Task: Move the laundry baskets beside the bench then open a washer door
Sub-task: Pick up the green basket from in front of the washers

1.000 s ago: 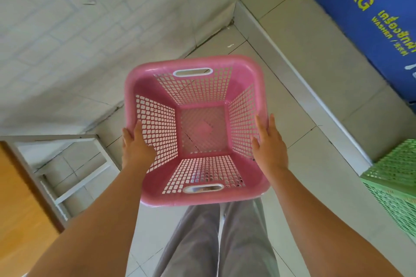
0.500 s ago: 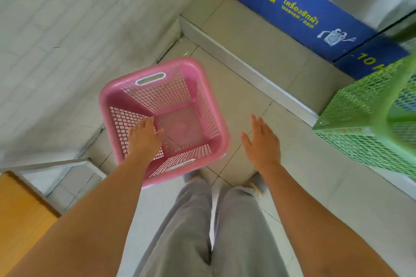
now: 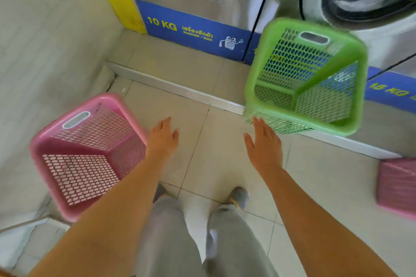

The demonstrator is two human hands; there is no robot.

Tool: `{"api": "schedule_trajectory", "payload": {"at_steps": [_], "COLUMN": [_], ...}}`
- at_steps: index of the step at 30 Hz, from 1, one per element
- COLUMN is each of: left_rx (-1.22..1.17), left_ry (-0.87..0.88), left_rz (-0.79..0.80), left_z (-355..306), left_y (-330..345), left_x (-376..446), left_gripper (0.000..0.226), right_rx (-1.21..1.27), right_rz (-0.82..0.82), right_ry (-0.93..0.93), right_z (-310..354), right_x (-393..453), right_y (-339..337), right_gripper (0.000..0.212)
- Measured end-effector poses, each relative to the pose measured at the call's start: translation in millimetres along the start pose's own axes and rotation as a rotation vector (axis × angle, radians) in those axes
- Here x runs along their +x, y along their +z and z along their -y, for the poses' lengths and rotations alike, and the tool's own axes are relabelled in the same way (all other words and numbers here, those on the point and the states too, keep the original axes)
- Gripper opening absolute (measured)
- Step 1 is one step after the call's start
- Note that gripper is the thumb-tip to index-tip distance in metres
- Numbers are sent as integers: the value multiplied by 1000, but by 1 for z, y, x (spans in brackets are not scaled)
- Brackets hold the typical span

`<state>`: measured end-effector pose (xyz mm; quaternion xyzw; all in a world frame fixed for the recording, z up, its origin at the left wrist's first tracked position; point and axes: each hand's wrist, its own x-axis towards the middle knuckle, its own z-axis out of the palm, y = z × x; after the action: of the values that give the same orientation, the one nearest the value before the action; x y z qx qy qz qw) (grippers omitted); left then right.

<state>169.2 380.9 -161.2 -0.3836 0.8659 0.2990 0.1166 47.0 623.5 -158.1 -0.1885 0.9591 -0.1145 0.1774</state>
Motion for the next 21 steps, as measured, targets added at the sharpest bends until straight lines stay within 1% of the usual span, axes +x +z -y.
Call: {"api": "schedule_trajectory", "payload": {"at_steps": [5,9,16,21], "left_rx": [41,67,95,126], "left_ry": [108,180,285,264], "left_rz": [13,36,43,48], "left_z": [-87,-151,-227,-261], "left_y": [36,59,76,77], "left_x": [0,15,81,138], "left_gripper": [52,52,52,54], "right_rx": [26,74,123,177], "right_rz": [-58,-87,-123,-160], "right_ry": [140,271,428,513], "right_z": [-84,-133,-181,-207], "right_x": [-8,1,48,99], "right_y": [-38,-59,-83,-93], "right_gripper": [59,59,57,58]}}
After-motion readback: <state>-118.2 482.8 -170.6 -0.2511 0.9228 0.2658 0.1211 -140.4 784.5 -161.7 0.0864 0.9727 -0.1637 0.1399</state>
